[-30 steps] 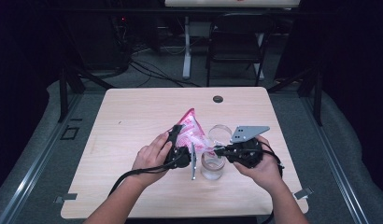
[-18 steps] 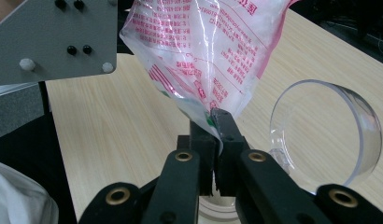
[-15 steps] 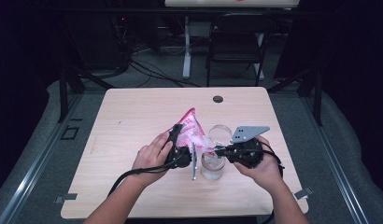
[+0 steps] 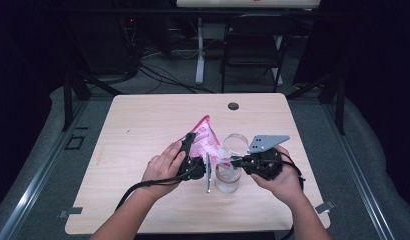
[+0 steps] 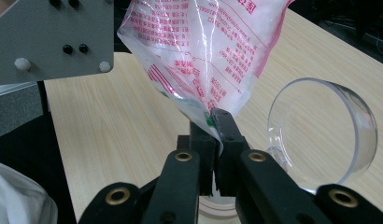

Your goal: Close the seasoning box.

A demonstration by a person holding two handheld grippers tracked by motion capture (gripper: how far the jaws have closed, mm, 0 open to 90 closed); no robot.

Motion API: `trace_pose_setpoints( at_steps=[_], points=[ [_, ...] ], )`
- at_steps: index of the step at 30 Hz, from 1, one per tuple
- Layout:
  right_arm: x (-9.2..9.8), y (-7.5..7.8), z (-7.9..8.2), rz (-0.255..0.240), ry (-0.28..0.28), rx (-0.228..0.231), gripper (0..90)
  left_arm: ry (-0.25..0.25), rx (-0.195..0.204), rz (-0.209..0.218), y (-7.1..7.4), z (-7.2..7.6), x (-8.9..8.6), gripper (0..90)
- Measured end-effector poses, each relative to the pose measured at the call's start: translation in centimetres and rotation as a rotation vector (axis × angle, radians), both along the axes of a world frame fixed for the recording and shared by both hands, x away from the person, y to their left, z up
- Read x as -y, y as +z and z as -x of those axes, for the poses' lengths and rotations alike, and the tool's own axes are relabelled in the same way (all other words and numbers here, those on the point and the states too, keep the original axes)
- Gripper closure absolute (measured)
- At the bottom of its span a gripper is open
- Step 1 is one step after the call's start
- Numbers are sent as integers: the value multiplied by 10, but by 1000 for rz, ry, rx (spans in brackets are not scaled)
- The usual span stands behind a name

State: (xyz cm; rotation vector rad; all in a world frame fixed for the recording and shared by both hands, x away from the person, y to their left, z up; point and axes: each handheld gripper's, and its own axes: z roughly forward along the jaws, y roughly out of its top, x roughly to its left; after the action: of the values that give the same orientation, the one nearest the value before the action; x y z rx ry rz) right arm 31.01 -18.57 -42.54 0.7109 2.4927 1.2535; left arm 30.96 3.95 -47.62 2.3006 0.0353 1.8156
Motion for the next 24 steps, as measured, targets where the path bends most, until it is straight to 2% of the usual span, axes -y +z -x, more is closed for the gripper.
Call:
trace_pose_setpoints(
  at_steps=[24],
  points=[
    [0, 1, 1, -4, 5, -3, 885, 2, 6, 1, 2, -1, 1, 601]
  ],
)
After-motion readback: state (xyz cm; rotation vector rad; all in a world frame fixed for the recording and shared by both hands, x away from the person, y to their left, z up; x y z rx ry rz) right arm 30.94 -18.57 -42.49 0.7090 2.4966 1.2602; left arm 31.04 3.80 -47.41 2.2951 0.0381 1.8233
